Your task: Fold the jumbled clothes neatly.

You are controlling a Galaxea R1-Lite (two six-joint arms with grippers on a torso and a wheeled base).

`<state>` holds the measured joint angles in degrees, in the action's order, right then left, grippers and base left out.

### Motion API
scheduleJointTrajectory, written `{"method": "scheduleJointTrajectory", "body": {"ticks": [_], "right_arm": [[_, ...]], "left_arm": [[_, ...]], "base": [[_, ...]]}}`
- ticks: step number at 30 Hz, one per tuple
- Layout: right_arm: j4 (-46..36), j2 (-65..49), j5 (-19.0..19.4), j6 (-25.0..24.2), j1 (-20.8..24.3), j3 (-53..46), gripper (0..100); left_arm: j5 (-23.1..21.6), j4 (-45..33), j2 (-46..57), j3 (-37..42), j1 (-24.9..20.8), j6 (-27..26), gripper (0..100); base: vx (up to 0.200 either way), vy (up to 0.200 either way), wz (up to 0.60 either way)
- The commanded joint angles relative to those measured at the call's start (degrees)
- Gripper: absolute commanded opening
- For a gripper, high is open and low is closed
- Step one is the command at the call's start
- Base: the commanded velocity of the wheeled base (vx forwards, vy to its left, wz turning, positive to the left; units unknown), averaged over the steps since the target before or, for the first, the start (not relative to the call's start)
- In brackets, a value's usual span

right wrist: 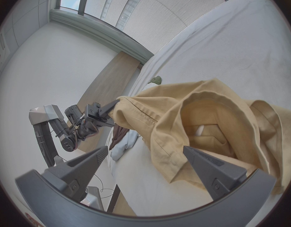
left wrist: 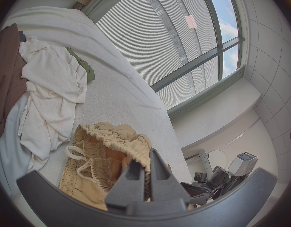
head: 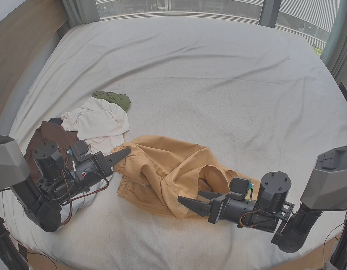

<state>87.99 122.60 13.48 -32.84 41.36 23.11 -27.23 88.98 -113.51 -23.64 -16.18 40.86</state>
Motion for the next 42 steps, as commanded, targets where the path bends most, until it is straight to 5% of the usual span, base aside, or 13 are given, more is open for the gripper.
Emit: {"method": "scheduleJointTrajectory", "body": {"ticks": [1,18,26,42], "right_arm": [[-0.5,2.2,0.0,0.1,0.5,-1.2,100],[0.2,11.3,-0.1,-0.1,1.3,6.9,100],[0.2,8.7,-0.5,-0.1,4.9,7.7,100],[0.1,7.0,-0.5,0.1,3.5,10.3,100]], "left_arm": [[-0.1,0.1,0.0,0.0,0.0,0.0,0],[0.0,0.1,0.5,0.1,0.0,-0.1,0],[0.0,0.1,0.2,0.1,-0.1,-0.1,0],[0.1,0.1,0.0,0.3,-0.3,-0.2,0]], "base": [[0.000,0.000,0.00],[0.000,0.000,0.00],[0.000,0.000,0.00],[0.000,0.000,0.00]]}}
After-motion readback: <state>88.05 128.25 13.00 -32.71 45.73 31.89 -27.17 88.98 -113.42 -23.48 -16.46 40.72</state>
